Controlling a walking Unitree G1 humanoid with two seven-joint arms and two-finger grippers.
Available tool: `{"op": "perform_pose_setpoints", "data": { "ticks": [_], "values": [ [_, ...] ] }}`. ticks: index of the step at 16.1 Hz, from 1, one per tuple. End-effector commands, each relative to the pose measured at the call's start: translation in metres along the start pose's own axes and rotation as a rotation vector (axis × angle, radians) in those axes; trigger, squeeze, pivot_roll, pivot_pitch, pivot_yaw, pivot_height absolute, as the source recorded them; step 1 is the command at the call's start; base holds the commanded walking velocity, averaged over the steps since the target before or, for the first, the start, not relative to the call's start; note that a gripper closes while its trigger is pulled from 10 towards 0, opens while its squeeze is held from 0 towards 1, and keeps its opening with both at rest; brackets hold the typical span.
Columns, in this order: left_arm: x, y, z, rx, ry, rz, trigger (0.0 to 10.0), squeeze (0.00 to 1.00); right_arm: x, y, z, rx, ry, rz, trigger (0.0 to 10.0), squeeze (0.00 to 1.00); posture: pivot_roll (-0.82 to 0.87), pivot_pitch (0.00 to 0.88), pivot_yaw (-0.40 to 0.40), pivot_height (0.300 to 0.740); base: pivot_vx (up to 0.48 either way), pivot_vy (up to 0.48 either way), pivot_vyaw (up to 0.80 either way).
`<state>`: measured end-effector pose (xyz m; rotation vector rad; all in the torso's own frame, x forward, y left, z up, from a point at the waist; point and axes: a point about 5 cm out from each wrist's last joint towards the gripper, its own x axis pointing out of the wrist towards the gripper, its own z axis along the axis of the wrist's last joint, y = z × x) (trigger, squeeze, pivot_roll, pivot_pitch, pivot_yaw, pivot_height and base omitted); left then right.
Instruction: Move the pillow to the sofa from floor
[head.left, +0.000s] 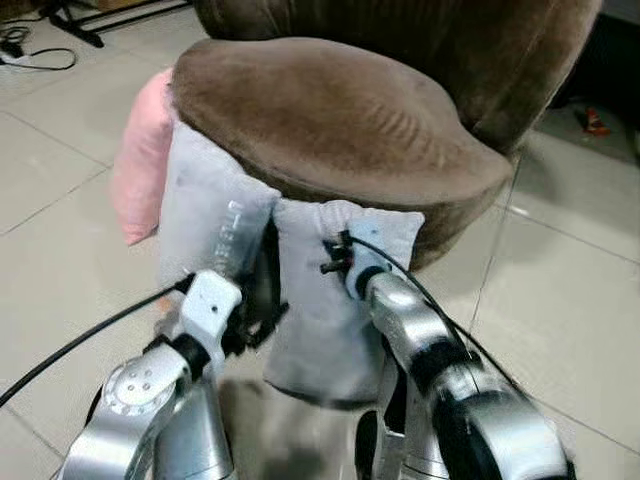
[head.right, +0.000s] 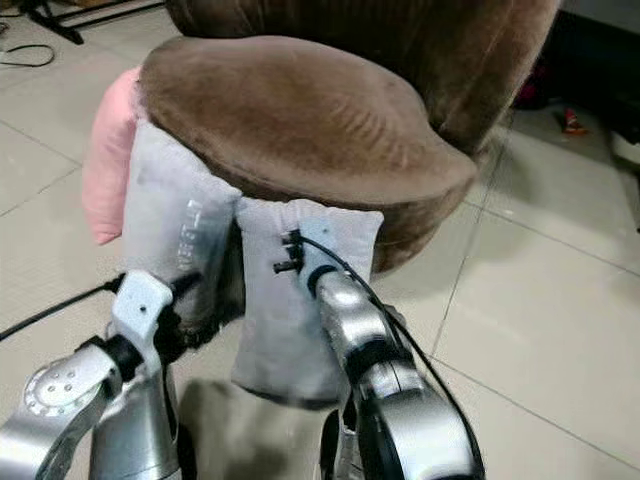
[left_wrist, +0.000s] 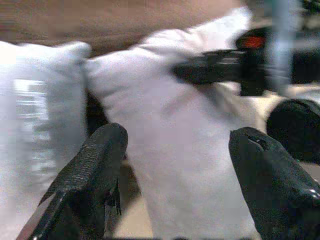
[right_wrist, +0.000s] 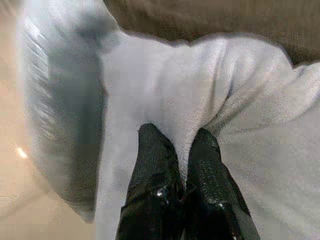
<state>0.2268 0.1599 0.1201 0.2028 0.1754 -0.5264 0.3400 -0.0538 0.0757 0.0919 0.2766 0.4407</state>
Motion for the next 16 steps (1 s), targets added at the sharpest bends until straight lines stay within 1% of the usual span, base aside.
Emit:
{"op": "perform_pose_setpoints", "data": {
  "ticks": [1, 2, 3, 5, 7, 8, 9, 10, 11, 12, 13, 14, 15, 16],
  "values": [
    [0.003, 0.010, 0.002, 0.005, -0.019, 0.097, 10.0, 0.00, -0.018, -0.007, 0.046, 0.048, -0.245, 0.040, 0.0, 0.00, 0.05, 0.000, -0.035, 0.341, 0.000, 0.000, 0.00],
    [0.005, 0.013, 0.003, 0.002, -0.030, 0.131, 10.0, 0.00, -0.038, -0.015, 0.067, 0.078, -0.358, 0.042, 0.0, 0.00, 0.03, 0.000, -0.021, 0.341, 0.000, 0.000, 0.00],
    [0.006, 0.013, 0.004, 0.000, -0.033, 0.135, 10.0, 0.00, -0.045, -0.016, 0.075, 0.081, -0.394, 0.044, 0.0, 0.00, 0.03, 0.000, -0.021, 0.341, 0.000, 0.000, 0.00],
    [0.011, 0.013, 0.007, -0.003, -0.049, 0.139, 10.0, 0.00, -0.073, -0.023, 0.119, 0.094, -0.557, 0.086, 0.0, 0.00, 0.01, 0.000, 0.000, 0.341, 0.000, 0.000, 0.00],
    [0.013, 0.013, 0.008, -0.005, -0.057, 0.139, 10.0, 0.00, -0.092, -0.027, 0.152, 0.090, -0.673, 0.097, 0.0, 0.00, 0.00, 0.000, 0.003, 0.341, 0.000, 0.000, 0.00],
    [0.016, 0.012, 0.009, -0.004, -0.067, 0.142, 10.0, 0.00, -0.118, -0.030, 0.199, 0.124, -0.842, 0.069, 0.0, 0.00, -0.01, 0.000, 0.012, 0.341, 0.000, 0.000, 0.00],
    [0.017, 0.012, 0.011, -0.001, -0.076, 0.146, 10.0, 0.00, -0.136, -0.033, 0.229, 0.181, -0.960, 0.028, 0.0, 0.00, -0.01, 0.000, 0.011, 0.341, 0.000, 0.000, 0.00],
    [0.017, 0.013, 0.012, 0.001, -0.080, 0.152, 10.0, 0.00, -0.140, -0.035, 0.237, 0.202, -0.993, 0.008, 0.0, 0.00, -0.01, 0.000, 0.008, 0.341, 0.000, 0.000, 0.00],
    [0.016, 0.017, 0.013, 0.010, -0.089, 0.172, 10.0, 0.00, -0.139, -0.039, 0.235, 0.199, -0.995, -0.067, 2.2, 0.00, 0.00, 0.000, 0.005, 0.341, 0.000, 0.000, 0.00],
    [0.015, 0.019, 0.013, 0.014, -0.092, 0.178, 10.0, 0.00, -0.136, -0.040, 0.230, 0.192, -0.974, -0.100, 2.2, 0.00, 0.00, 0.000, 0.005, 0.341, 0.000, 0.000, 0.00],
    [0.014, 0.024, 0.020, 0.053, -0.117, 0.191, 10.0, 0.00, -0.116, -0.038, 0.193, 0.171, -0.797, -0.146, 10.0, 0.00, 0.01, 0.000, -0.004, 0.341, 0.000, 0.000, 0.00],
    [0.014, 0.025, 0.023, 0.069, -0.129, 0.194, 10.0, 0.00, -0.111, -0.035, 0.178, 0.164, -0.735, -0.146, 10.0, 0.00, 0.01, 0.000, -0.006, 0.341, 0.000, 0.000, 0.00],
    [0.015, 0.033, 0.036, 0.109, -0.176, 0.221, 10.0, 0.00, -0.094, -0.029, 0.120, 0.135, -0.507, -0.143, 10.0, 0.00, 0.02, 0.000, -0.014, 0.341, 0.000, 0.000, 0.00],
    [0.016, 0.035, 0.039, 0.112, -0.187, 0.231, 10.0, 0.00, -0.093, -0.028, 0.109, 0.142, -0.483, -0.146, 10.0, 0.00, 0.02, 0.000, -0.014, 0.341, 0.000, 0.000, 0.00]
  ]
}}
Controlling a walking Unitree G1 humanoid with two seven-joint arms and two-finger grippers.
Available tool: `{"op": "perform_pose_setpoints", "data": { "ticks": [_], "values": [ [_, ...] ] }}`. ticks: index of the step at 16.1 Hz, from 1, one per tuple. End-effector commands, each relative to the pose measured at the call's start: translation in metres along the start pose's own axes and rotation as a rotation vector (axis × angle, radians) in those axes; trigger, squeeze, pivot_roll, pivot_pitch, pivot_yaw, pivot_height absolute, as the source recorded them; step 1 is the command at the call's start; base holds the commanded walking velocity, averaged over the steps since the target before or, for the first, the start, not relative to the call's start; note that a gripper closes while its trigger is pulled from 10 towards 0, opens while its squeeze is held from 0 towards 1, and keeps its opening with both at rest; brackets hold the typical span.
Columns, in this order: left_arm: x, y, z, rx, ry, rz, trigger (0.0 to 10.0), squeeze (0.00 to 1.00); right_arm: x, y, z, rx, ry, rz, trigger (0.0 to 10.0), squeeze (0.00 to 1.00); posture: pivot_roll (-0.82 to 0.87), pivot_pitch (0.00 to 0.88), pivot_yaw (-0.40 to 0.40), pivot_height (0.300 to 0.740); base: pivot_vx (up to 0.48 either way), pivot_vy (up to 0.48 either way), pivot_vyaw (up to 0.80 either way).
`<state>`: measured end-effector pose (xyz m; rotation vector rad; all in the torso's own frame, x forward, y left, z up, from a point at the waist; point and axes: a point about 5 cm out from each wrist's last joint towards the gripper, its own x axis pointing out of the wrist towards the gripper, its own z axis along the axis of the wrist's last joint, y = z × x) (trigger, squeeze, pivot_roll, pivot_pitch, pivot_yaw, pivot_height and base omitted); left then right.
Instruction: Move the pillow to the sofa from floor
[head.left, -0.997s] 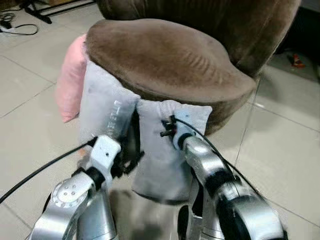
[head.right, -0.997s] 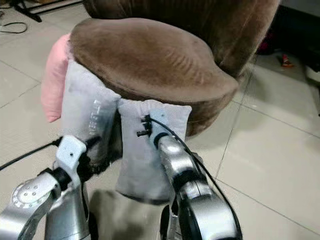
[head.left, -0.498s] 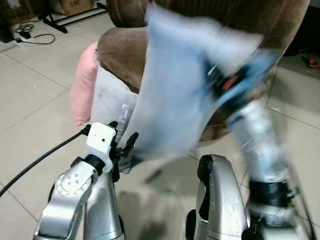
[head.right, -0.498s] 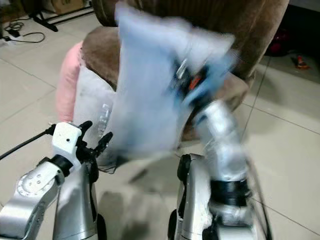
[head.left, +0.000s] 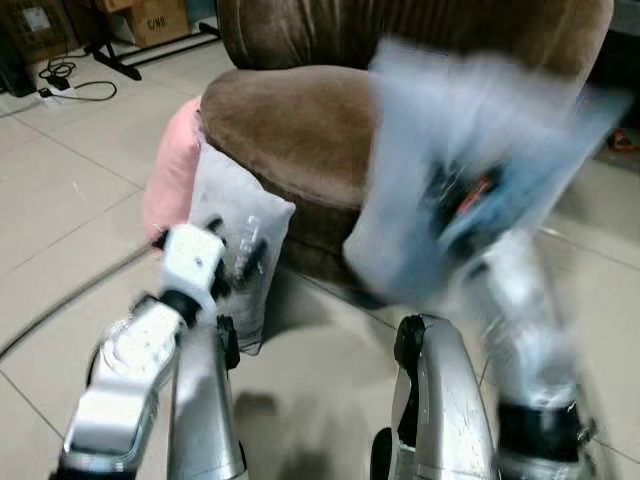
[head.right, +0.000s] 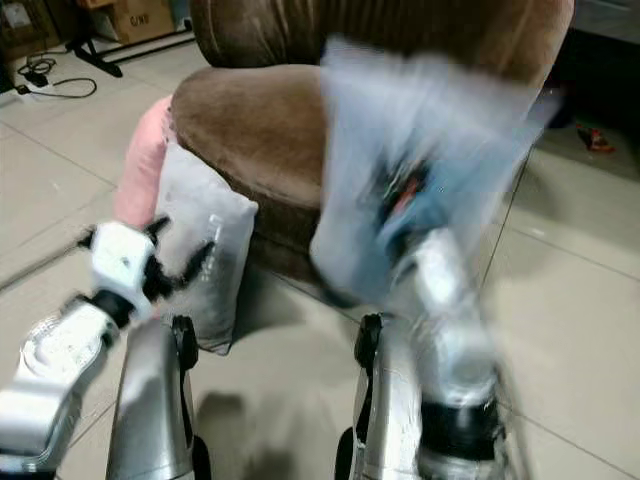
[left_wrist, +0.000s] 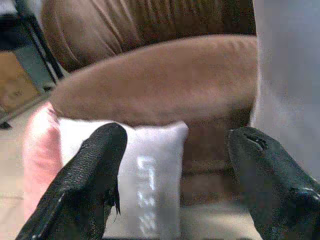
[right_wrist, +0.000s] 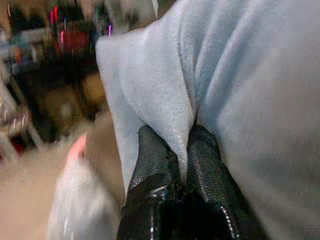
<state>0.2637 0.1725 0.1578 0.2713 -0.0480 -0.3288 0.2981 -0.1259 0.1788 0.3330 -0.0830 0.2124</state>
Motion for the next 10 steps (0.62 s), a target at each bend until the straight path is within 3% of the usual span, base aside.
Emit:
{"op": "perform_pose_setpoints", "data": {
  "ticks": [1, 10],
  "values": [
    [0.0019, 0.0046, 0.0064, 0.012, -0.027, 0.019, 10.0, 0.00, 0.0033, 0.0083, 0.0085, -0.017, -0.051, 0.029, 10.0, 0.00, 0.02, 0.000, -0.013, 0.351, 0.000, 0.000, 0.00],
    [0.0043, 0.0024, 0.0052, 0.015, -0.030, 0.012, 10.0, 0.00, 0.0001, 0.0064, 0.0163, -0.032, -0.093, -0.008, 10.0, 0.00, 0.01, 0.000, -0.010, 0.435, 0.000, 0.000, 0.00]
  ]
}}
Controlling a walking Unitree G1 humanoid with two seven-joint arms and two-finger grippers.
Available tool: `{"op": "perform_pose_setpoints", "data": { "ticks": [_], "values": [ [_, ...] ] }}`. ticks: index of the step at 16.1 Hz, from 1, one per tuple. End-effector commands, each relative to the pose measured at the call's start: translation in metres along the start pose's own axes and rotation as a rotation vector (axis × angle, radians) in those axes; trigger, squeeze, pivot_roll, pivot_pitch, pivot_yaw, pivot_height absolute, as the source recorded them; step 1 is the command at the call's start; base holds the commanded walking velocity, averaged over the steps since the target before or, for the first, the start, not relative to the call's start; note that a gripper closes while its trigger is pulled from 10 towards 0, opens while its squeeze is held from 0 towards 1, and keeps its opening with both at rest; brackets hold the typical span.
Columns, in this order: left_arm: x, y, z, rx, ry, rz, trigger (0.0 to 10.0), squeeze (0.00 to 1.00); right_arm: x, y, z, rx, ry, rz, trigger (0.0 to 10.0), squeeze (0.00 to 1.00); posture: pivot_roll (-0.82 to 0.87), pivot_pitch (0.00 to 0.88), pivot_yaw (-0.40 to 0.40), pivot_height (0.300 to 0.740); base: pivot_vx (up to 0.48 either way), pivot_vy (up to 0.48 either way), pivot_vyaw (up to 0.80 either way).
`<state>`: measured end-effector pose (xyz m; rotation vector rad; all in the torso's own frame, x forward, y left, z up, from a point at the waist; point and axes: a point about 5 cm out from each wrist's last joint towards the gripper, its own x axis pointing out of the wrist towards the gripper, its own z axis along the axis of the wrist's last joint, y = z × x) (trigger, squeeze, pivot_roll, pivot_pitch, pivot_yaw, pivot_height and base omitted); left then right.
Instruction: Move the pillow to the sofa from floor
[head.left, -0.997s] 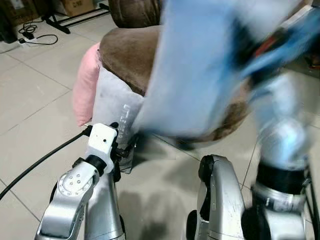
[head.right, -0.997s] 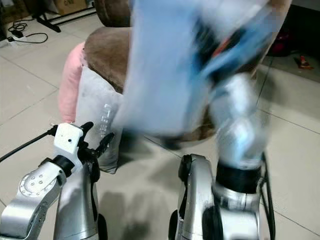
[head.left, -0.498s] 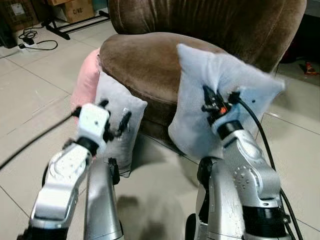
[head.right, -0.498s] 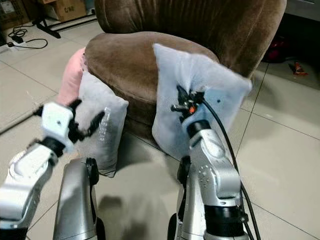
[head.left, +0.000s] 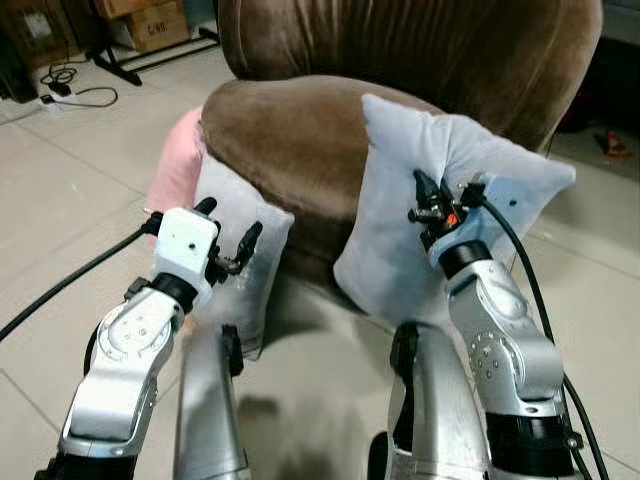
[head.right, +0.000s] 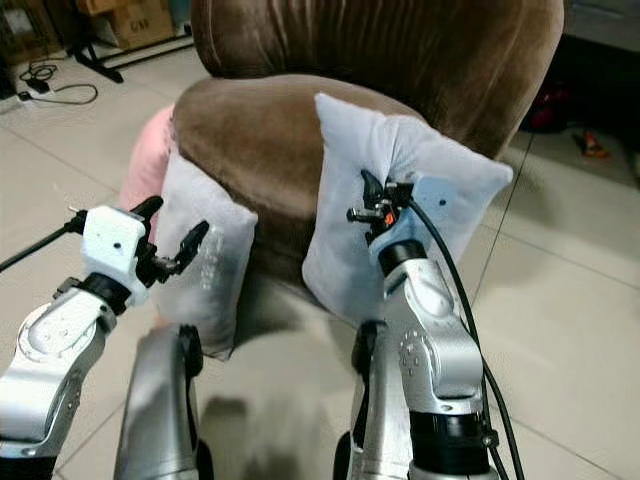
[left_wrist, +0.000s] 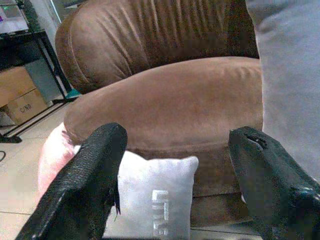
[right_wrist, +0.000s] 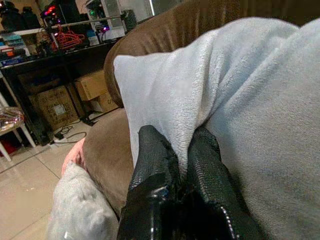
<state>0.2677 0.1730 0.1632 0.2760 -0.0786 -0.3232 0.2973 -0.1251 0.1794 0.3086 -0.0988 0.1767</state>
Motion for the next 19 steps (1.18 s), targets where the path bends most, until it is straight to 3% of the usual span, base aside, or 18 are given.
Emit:
{"op": "perform_pose_setpoints", "data": {
  "ticks": [1, 3, 7, 9, 11, 19],
  "values": [
    [0.001, -0.001, 0.001, 0.004, -0.003, 0.004, 10.0, 0.00, 0.001, 0.006, 0.022, -0.001, -0.091, 0.023, 10.0, 0.00, 0.01, 0.000, -0.011, 0.444, 0.000, 0.000, 0.00],
    [0.002, -0.001, 0.001, 0.002, -0.006, 0.007, 10.0, 0.00, 0.002, 0.007, 0.029, -0.005, -0.111, 0.027, 10.0, 0.00, 0.01, 0.000, -0.012, 0.464, 0.000, 0.000, 0.00],
    [0.004, -0.005, -0.001, -0.026, -0.004, 0.028, 10.0, 0.00, -0.004, -0.008, 0.027, -0.132, -0.098, -0.045, 10.0, 0.00, -0.01, 0.000, -0.019, 0.499, 0.000, 0.000, 0.00],
    [0.003, -0.008, -0.003, -0.054, 0.000, 0.046, 10.0, 0.00, -0.012, -0.014, 0.024, -0.117, -0.080, -0.069, 10.0, 0.00, -0.02, 0.000, -0.017, 0.523, 0.000, 0.000, 0.00],
    [0.007, -0.012, -0.002, -0.067, -0.005, 0.046, 10.0, 0.00, -0.017, -0.016, 0.021, -0.034, -0.060, -0.069, 10.0, 0.00, -0.03, 0.000, -0.003, 0.543, 0.000, 0.000, 0.00],
    [0.011, -0.015, -0.005, -0.079, 0.001, 0.068, 10.0, 0.00, -0.030, -0.024, 0.012, -0.087, -0.012, -0.085, 10.0, 0.00, -0.04, 0.000, 0.006, 0.616, 0.000, 0.000, 0.00]
  ]
}}
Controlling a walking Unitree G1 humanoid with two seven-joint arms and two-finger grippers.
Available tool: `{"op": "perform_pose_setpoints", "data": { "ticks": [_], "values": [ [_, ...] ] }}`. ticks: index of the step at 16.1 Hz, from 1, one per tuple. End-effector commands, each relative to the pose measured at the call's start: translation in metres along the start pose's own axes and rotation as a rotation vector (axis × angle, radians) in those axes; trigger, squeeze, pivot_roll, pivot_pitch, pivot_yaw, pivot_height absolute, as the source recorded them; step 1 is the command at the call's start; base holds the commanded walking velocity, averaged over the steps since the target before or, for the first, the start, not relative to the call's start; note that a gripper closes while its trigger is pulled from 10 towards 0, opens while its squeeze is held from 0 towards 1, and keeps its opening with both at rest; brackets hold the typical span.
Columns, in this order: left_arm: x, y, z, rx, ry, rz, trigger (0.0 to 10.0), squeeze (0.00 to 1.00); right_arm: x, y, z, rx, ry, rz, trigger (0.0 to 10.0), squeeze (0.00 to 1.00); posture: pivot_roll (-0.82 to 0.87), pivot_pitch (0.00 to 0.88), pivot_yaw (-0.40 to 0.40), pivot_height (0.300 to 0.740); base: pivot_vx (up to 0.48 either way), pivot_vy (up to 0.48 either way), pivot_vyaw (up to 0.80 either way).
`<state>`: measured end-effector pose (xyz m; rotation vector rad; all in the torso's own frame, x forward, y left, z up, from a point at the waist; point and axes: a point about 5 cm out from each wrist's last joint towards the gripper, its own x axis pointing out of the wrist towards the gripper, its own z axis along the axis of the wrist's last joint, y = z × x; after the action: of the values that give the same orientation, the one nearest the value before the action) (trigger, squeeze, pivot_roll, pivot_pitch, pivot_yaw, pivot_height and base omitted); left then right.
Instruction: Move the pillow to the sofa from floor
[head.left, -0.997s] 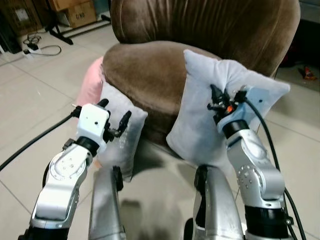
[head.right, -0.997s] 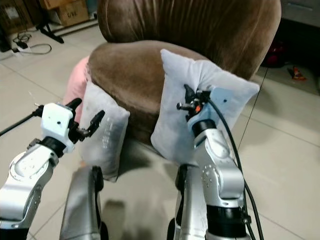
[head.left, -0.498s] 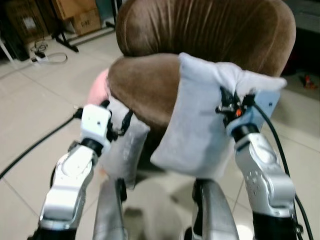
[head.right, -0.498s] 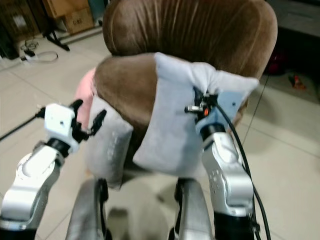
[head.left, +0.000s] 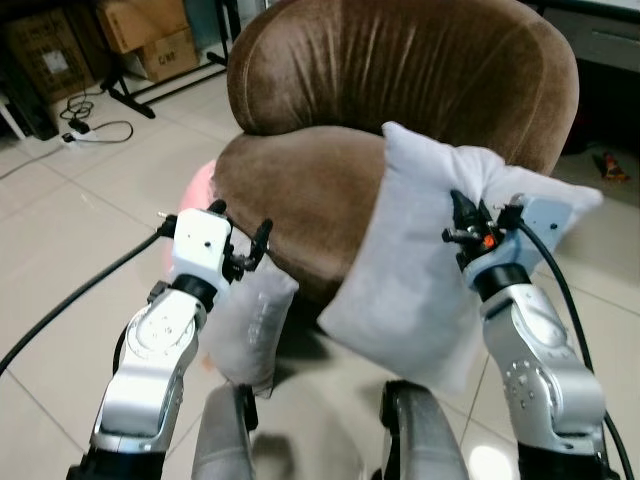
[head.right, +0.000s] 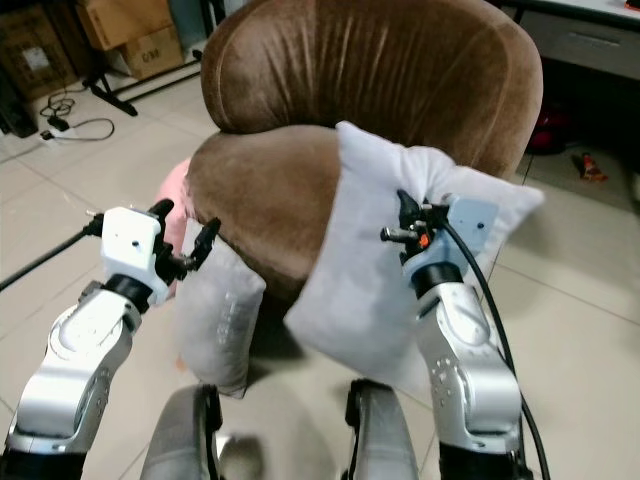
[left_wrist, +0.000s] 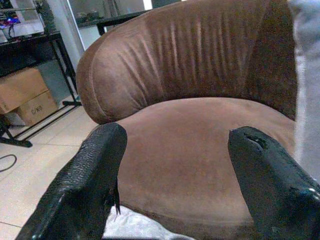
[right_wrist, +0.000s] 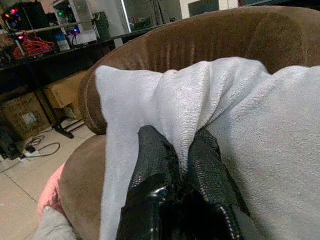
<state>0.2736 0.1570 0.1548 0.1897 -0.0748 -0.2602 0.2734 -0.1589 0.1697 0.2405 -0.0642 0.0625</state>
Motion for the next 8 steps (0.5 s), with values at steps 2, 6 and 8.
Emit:
{"op": "perform_pose_setpoints", "data": {
  "ticks": [2, 6, 8],
  "values": [
    [0.0013, -0.0004, -0.0006, 0.005, 0.001, 0.005, 10.0, 0.00, -0.0018, 0.0054, 0.0088, -0.021, -0.032, 0.030, 10.0, 0.00, -0.04, 0.000, 0.007, 0.631, 0.000, 0.000, 0.00],
    [0.0013, -0.0009, -0.0009, 0.005, 0.001, 0.001, 10.0, 0.00, -0.0021, 0.0069, 0.0087, -0.014, -0.032, 0.035, 10.0, 0.00, -0.04, 0.000, 0.012, 0.665, 0.000, 0.000, 0.00],
    [-0.0010, -0.0024, -0.0033, 0.008, 0.008, -0.008, 10.0, 0.00, -0.0049, 0.0064, 0.0057, -0.008, -0.022, 0.027, 10.0, 0.00, -0.04, 0.000, 0.016, 0.684, 0.000, 0.000, 0.00]
  ]
}}
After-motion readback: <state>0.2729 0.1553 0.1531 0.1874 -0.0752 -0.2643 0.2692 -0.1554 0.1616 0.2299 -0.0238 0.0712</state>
